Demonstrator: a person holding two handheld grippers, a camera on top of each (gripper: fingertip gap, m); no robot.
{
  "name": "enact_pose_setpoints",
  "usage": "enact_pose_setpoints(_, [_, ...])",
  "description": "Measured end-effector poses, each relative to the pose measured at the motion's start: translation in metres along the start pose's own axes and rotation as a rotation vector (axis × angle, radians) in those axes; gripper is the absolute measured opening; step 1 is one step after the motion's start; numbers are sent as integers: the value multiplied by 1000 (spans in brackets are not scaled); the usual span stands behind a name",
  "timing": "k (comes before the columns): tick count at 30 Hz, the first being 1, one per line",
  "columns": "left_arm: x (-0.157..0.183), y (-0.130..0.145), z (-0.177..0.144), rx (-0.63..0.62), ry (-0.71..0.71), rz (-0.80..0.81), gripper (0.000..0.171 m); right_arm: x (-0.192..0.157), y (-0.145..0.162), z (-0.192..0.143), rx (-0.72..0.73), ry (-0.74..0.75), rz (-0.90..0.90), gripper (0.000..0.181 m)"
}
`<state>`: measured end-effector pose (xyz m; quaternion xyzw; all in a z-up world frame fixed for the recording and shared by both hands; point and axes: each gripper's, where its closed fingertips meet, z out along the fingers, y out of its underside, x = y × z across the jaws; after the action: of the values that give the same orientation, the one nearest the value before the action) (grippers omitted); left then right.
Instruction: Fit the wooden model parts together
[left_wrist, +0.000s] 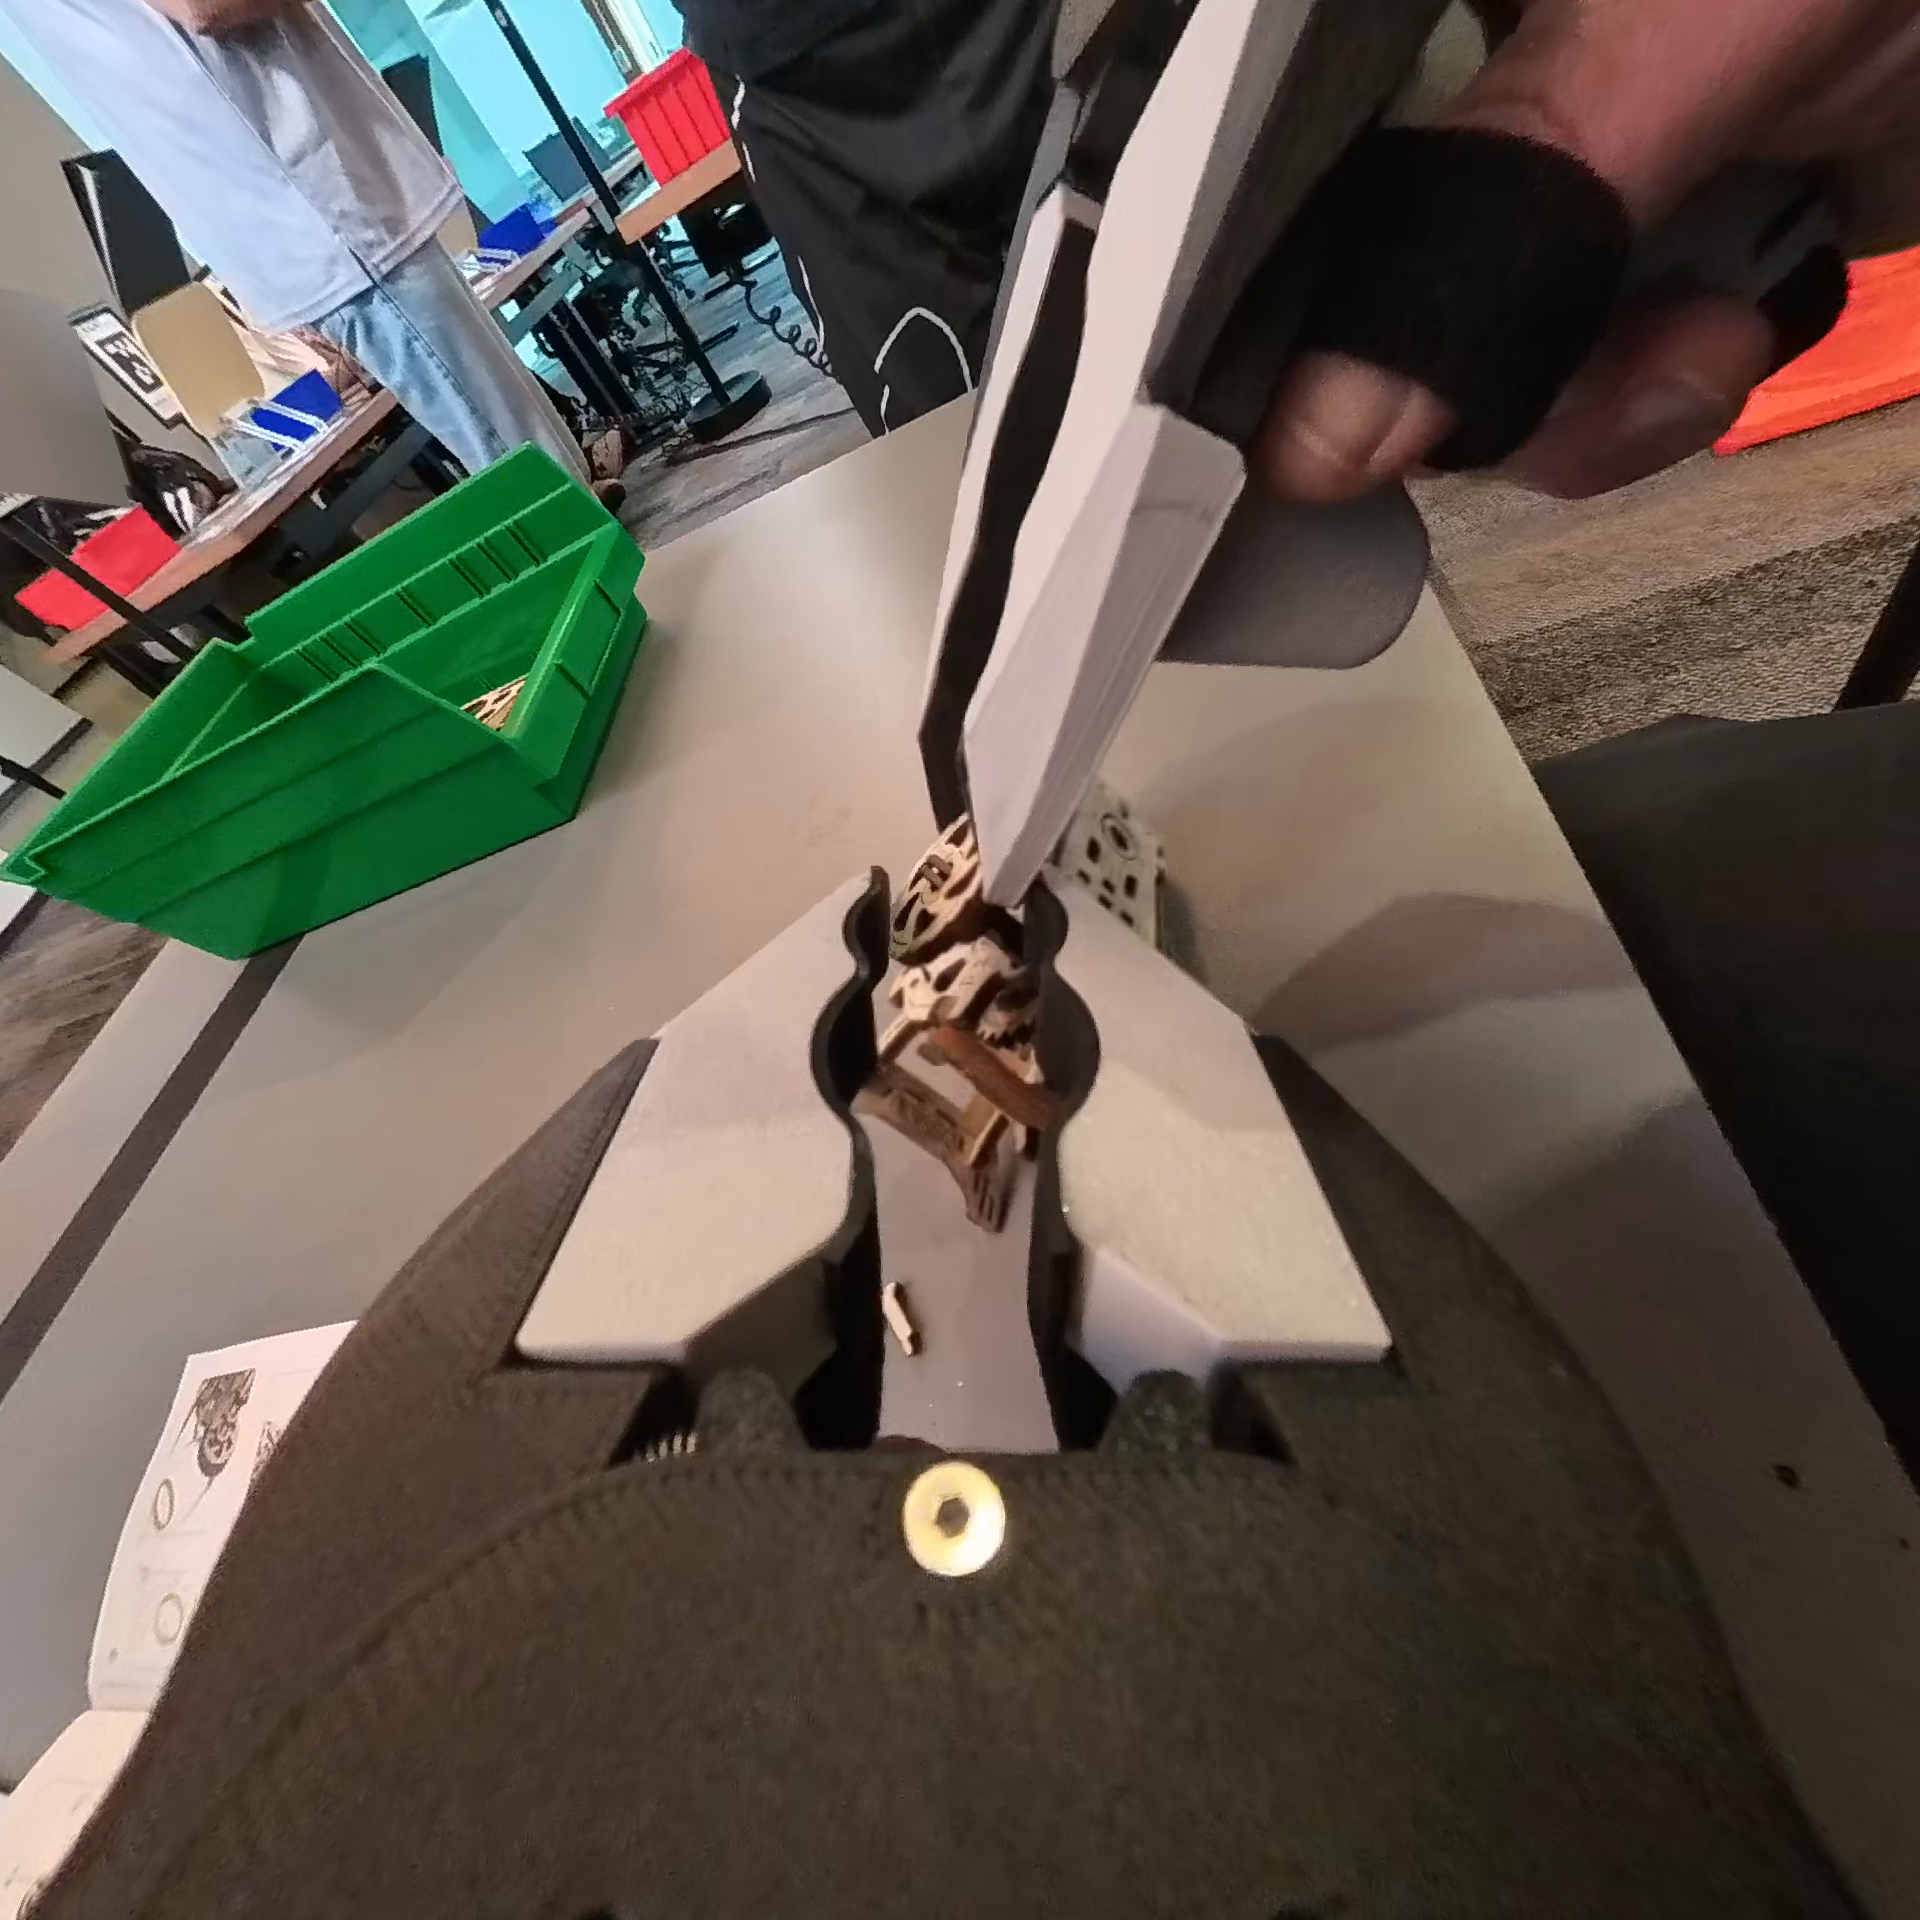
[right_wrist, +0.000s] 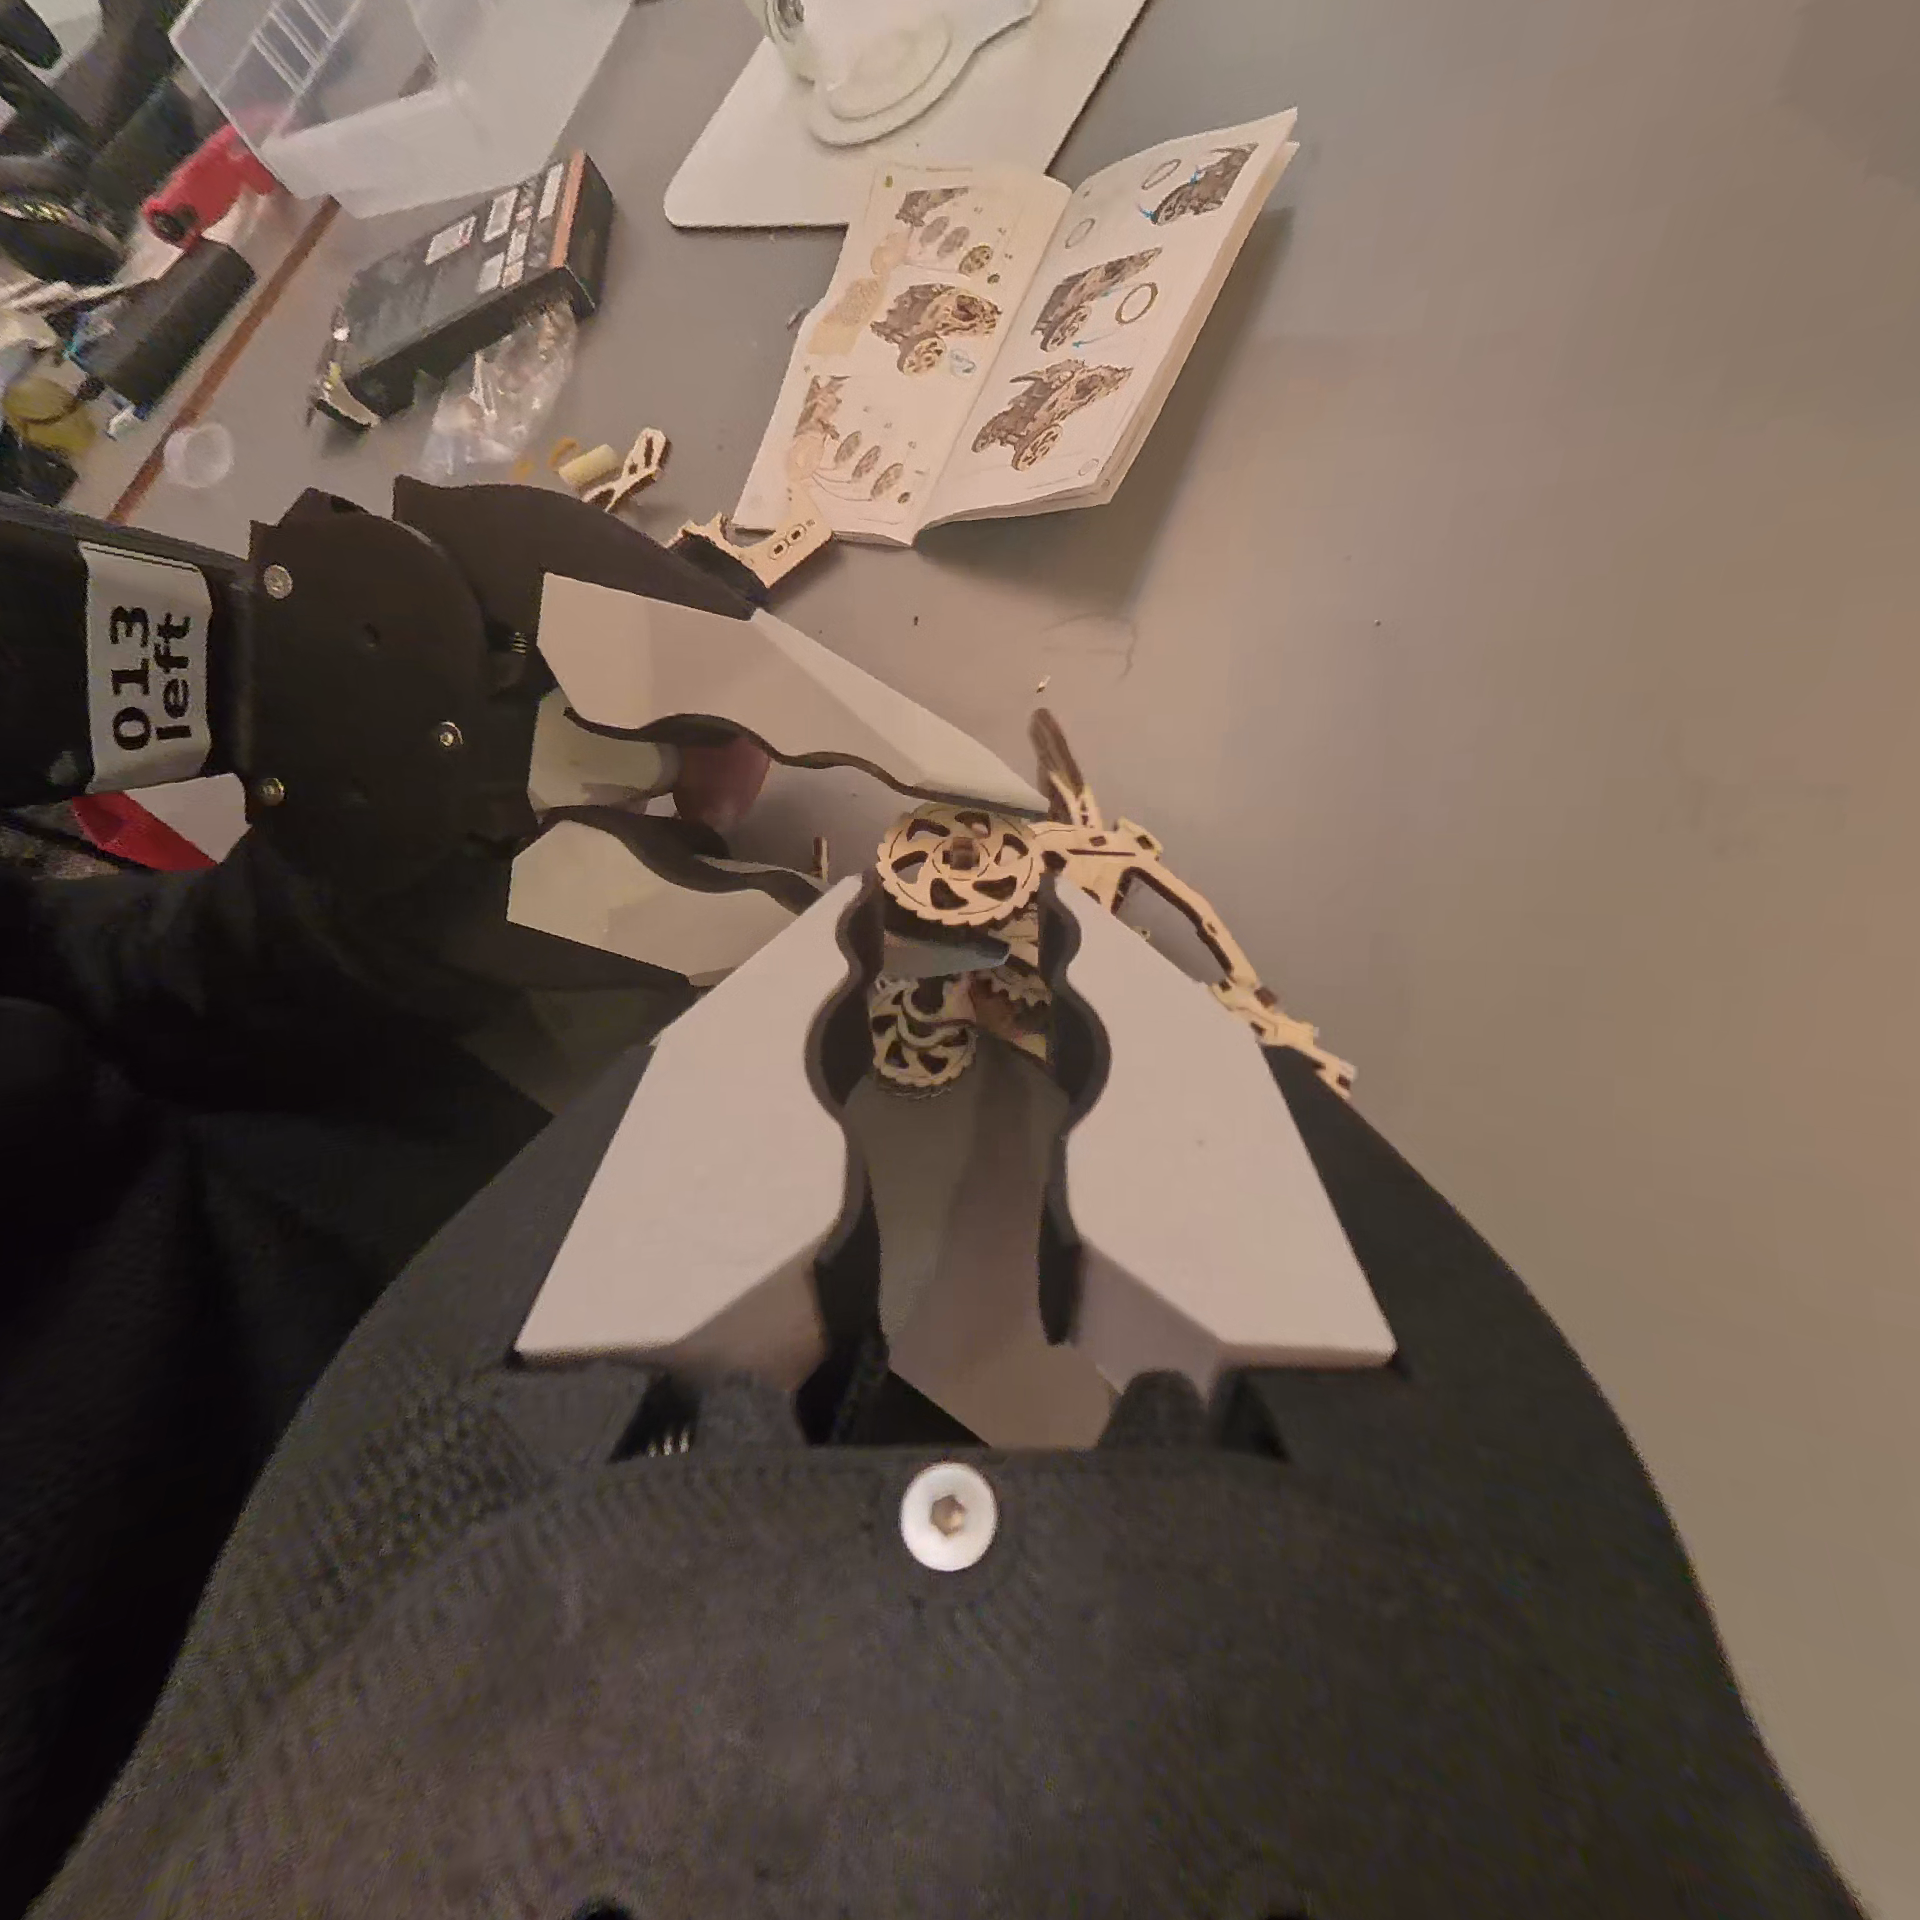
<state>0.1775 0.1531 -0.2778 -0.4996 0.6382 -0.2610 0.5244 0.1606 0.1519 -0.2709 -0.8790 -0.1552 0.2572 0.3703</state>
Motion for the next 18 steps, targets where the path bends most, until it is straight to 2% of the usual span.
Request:
enact_pose_setpoints(11, [-1,3,2,-20,-12,20,23,-2,3,-7,-9,-45,0,25])
enact_pose_setpoints(12, [0,3,2,-19,-11,17,23,-3,-1,-9,11,-53,9,21])
enact_pose_setpoints(14, [0,2,2,-19,-12,21,23,-4,-10,-11,46,-65,3,1])
enact_pose_setpoints(18, [0,3,2,-21,-10,23,23,-2,-3,0,-5,-45,-34,0])
